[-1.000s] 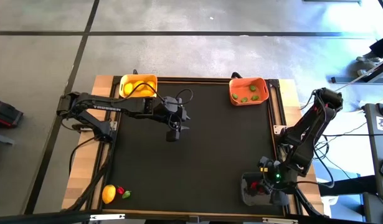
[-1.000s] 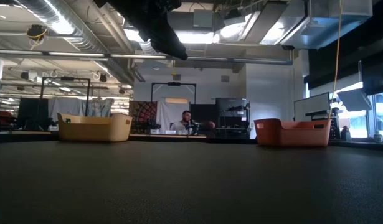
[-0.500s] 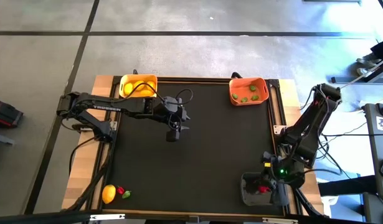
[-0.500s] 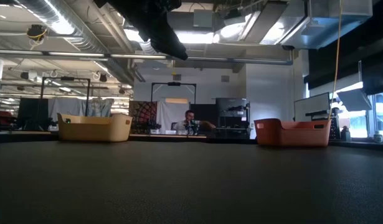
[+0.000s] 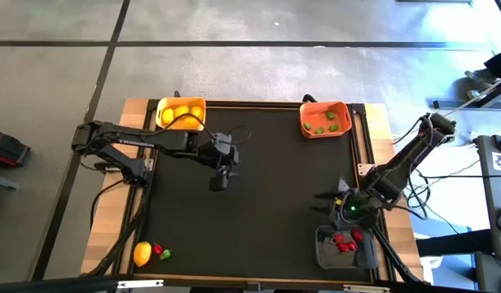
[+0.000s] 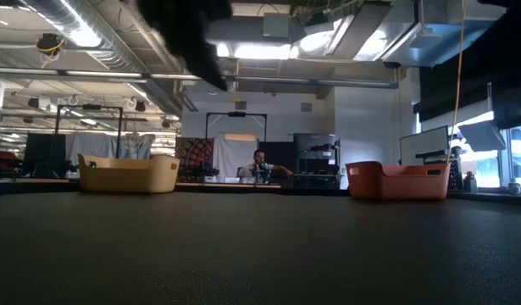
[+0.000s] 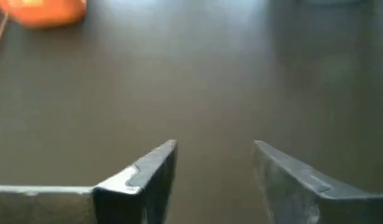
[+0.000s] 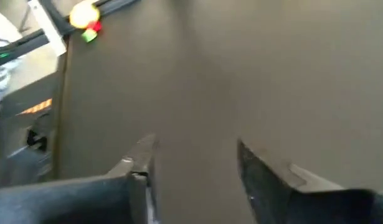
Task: Sort produce into baskets
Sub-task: Put the green chili pepper into the orange bin
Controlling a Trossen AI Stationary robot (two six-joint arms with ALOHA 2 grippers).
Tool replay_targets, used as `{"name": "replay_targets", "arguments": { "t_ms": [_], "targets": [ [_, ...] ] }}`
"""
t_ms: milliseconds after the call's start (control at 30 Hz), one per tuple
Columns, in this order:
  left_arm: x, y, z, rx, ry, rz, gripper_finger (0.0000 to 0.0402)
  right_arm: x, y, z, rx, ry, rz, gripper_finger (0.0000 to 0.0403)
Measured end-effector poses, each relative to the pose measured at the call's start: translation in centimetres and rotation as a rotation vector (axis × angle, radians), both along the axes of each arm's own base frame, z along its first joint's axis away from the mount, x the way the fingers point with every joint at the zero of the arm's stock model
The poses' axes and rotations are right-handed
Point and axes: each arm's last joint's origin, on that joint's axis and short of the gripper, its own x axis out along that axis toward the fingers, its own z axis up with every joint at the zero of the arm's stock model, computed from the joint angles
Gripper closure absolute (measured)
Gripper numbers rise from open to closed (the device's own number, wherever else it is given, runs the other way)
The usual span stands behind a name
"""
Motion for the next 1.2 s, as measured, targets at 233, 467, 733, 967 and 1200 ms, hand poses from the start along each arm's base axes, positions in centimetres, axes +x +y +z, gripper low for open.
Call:
{"name": "replay_targets", "arguments": {
  "t_ms": [233,467,733,967,1200],
  "targets": [
    [-3.3,-3.0,-0.1,-0.152,0.248,0.083,0.0199,1.5,-2.0,0.1,-0.154,-0.006,-0.08,0.0246],
    [-6.2,-6.5,-1.0,-0.233,0.534,0.146,0.0199,2.3,-3.3,0.1,-0.228,0.016,-0.111,0.0246],
    [-7.9,-10.9,-1.1,-0.283,0.613,0.135,0.0199,2.6,-3.9,0.1,-0.253,0.025,-0.136,0.0246],
    [-9.2,-13.7,-1.2,-0.295,0.621,0.171,0.0199,2.6,-3.9,0.1,-0.269,0.018,-0.147,0.0246],
    [-10.3,-17.2,-2.0,-0.267,0.627,0.062,0.0199,2.6,-3.9,0.1,-0.273,0.02,-0.145,0.0246]
  ]
}}
